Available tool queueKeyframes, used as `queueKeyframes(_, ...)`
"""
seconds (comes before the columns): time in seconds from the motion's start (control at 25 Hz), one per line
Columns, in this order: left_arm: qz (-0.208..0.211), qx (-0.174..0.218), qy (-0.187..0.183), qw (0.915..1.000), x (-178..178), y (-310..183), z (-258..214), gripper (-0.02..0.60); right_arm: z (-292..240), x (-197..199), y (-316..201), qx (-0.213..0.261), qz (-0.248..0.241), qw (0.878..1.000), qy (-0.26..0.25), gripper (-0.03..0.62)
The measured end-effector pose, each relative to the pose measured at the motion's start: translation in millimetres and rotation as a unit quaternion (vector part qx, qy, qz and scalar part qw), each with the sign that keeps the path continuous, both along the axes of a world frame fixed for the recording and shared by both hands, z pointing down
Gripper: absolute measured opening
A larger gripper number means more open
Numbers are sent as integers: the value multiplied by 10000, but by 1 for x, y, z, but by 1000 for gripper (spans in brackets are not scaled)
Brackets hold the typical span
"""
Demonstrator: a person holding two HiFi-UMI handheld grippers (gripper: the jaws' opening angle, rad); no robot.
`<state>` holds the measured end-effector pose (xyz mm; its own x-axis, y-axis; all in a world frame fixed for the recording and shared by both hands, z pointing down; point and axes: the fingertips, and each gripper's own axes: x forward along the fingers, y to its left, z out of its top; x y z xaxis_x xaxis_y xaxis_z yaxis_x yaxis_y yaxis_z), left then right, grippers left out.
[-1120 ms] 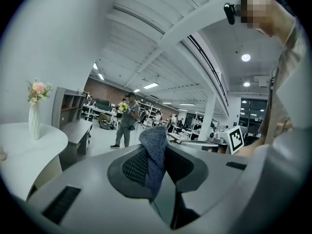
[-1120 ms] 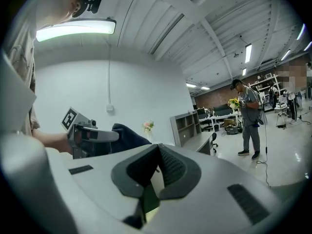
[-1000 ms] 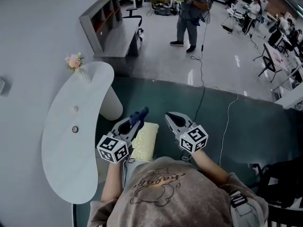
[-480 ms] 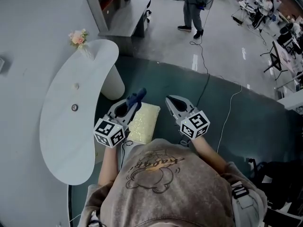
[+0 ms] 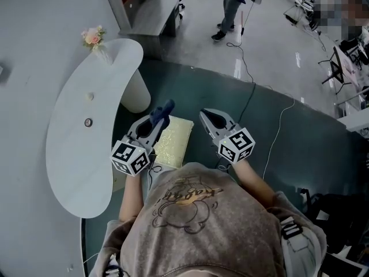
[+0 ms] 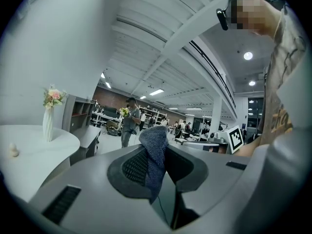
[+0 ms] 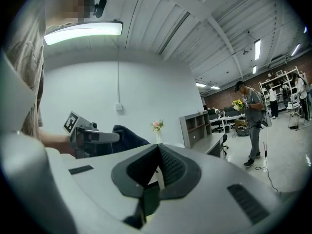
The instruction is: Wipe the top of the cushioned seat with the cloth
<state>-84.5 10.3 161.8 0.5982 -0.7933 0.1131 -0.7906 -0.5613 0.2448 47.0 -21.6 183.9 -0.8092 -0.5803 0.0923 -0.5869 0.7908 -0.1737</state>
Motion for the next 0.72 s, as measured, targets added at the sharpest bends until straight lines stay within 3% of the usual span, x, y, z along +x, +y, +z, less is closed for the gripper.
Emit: queueKeyframes(0.72,-9,5,141,9999,-3,4,0,91,4,-3,6,9,-19,10000,26,2)
